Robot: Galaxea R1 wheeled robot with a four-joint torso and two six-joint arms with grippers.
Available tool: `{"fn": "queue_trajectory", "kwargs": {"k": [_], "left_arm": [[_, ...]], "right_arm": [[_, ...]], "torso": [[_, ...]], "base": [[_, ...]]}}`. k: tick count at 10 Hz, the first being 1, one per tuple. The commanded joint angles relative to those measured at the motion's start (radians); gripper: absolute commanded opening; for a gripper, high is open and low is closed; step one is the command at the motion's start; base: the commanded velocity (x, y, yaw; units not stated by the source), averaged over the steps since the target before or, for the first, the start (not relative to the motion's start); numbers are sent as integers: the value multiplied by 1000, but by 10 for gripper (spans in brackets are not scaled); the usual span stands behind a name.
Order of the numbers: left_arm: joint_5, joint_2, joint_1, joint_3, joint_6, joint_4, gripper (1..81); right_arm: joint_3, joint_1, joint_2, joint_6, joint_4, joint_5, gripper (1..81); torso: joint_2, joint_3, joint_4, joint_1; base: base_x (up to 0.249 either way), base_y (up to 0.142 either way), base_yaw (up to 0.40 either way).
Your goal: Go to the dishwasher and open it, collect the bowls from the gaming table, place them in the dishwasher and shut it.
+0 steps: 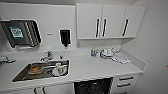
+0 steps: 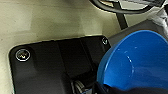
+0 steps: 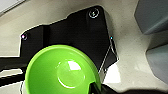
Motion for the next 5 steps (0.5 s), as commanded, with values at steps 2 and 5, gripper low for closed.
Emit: {"fn": "queue_trajectory", "kwargs": {"k": [2, 5], "left_arm": [[-3, -53, -52, 72, -5, 0, 10], [-3, -136, -81, 195, -6, 0, 10]], "right_arm": [[4, 42, -24, 7, -5, -41, 10], [7, 42, -22, 7, -6, -41, 10]], "torso": [[0, 0, 0, 0], [0, -71, 0, 0]], "base": [[0, 0, 0], [0, 0, 0]]}}
